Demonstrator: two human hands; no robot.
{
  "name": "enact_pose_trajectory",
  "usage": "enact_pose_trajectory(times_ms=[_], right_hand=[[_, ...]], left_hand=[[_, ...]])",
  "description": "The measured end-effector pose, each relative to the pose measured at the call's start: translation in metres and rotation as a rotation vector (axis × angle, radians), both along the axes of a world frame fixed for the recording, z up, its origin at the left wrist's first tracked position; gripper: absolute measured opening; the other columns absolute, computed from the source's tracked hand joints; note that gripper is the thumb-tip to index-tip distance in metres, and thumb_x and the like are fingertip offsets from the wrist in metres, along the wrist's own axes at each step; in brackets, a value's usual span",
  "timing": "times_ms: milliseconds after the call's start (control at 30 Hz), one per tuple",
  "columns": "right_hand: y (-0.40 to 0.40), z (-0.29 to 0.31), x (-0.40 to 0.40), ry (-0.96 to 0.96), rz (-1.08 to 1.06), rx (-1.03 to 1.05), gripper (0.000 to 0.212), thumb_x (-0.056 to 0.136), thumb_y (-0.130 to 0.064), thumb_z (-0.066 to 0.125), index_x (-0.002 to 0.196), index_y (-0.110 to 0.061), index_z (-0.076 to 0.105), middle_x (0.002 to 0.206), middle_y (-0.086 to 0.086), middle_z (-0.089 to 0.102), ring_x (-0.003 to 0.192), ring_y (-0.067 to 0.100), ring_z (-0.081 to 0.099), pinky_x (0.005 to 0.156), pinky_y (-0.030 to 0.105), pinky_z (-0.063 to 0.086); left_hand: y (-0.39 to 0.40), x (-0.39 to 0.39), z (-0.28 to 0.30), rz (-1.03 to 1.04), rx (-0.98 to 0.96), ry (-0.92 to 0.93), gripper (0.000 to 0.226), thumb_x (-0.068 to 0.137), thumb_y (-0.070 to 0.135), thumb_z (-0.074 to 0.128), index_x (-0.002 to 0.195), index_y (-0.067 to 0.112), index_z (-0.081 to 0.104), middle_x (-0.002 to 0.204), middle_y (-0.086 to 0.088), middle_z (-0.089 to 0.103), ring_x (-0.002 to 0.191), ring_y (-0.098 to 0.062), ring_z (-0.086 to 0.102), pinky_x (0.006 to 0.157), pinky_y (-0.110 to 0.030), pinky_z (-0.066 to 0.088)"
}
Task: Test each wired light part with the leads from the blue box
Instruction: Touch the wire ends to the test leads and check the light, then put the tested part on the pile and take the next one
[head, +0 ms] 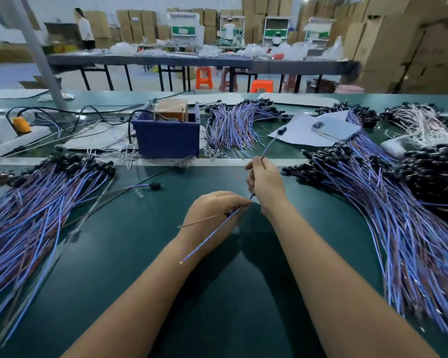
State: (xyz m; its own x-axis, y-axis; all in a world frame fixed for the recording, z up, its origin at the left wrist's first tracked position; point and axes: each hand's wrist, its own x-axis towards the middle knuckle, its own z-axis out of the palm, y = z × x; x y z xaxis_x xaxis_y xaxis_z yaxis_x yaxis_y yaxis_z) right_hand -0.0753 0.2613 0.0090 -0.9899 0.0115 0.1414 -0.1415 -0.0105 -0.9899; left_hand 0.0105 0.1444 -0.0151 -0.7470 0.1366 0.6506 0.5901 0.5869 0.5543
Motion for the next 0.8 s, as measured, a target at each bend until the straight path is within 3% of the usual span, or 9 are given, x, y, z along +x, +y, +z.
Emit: enact_pose_trajectory(times_ms=[133,200,267,400,500,567,633,800], right_hand=[[0.063,0.019,-0.005,0.119,-0.135,0.499,0.036,0.103,-0.031,0.037,0.075,-0.018,0.056,0.066,-0.002,0.052,0.062,0.017,0.047,0.059,0.032,0.033],[0.1,0.029,-0.006,0.164,-0.224,0.745,0.039,0.102,-0.034,0.036,0.074,-0.016,0.055,0.071,-0.001,0.055,0.067,0.02,0.05,0.057,0.033,0.033],[0.138,0.035,-0.005,0.18,-0.309,0.922,0.042,0.103,-0.035,0.035,0.067,-0.017,0.047,0.067,0.001,0.052,0.062,0.02,0.047,0.051,0.032,0.026],[0.197,0.031,-0.003,0.077,-0.405,1.197,0.037,0.103,-0.035,0.033,0.082,-0.012,0.053,0.081,0.007,0.059,0.072,0.028,0.049,0.06,0.034,0.032],[0.209,0.024,-0.001,-0.017,-0.435,1.336,0.034,0.103,-0.035,0.034,0.105,-0.011,0.057,0.107,0.014,0.061,0.089,0.033,0.055,0.069,0.036,0.041],[0.2,0.023,0.002,-0.041,-0.472,1.426,0.035,0.101,-0.036,0.039,0.121,-0.01,0.052,0.127,0.019,0.046,0.109,0.038,0.05,0.079,0.041,0.045],[0.182,0.023,0.004,-0.009,-0.497,1.483,0.04,0.098,-0.037,0.047,0.126,-0.009,0.045,0.134,0.021,0.032,0.118,0.039,0.041,0.087,0.045,0.045],[0.097,0.016,0.006,0.26,-0.355,1.376,0.038,0.094,-0.032,0.051,0.125,-0.012,0.047,0.125,0.015,0.034,0.114,0.033,0.039,0.096,0.039,0.039]], left_hand=[[0.065,-0.004,0.011,-0.081,-0.022,-0.019,0.021,0.084,0.006,0.067,0.1,0.015,0.077,0.086,0.0,0.073,0.068,-0.014,0.062,0.066,-0.029,0.052],[0.093,-0.004,0.015,-0.149,-0.03,-0.073,0.034,0.084,-0.003,0.063,0.111,0.014,0.073,0.099,-0.001,0.074,0.082,-0.009,0.064,0.078,-0.028,0.053],[0.115,0.0,0.016,-0.227,-0.038,-0.146,0.047,0.083,-0.009,0.057,0.123,0.013,0.067,0.11,-0.001,0.072,0.098,-0.012,0.067,0.087,-0.029,0.053],[0.133,0.006,0.008,-0.28,-0.097,-0.205,0.043,0.087,-0.004,0.056,0.126,0.013,0.064,0.109,0.002,0.072,0.099,-0.012,0.066,0.09,-0.029,0.051],[0.128,0.007,0.003,-0.249,-0.072,-0.293,0.033,0.089,0.002,0.057,0.118,0.014,0.069,0.103,0.005,0.074,0.091,-0.007,0.066,0.089,-0.028,0.051],[0.114,0.003,0.003,-0.213,-0.02,-0.337,0.027,0.09,0.004,0.059,0.111,0.015,0.072,0.099,0.007,0.074,0.078,0.008,0.062,0.086,-0.026,0.052],[0.093,-0.003,0.005,-0.143,0.04,-0.36,0.024,0.09,0.006,0.06,0.106,0.016,0.073,0.095,0.009,0.074,0.072,0.014,0.059,0.084,-0.022,0.051],[0.015,-0.016,0.007,0.156,0.245,-0.362,0.028,0.089,0.002,0.056,0.09,0.026,0.07,0.085,0.012,0.071,0.085,-0.007,0.067,0.083,-0.02,0.051]])
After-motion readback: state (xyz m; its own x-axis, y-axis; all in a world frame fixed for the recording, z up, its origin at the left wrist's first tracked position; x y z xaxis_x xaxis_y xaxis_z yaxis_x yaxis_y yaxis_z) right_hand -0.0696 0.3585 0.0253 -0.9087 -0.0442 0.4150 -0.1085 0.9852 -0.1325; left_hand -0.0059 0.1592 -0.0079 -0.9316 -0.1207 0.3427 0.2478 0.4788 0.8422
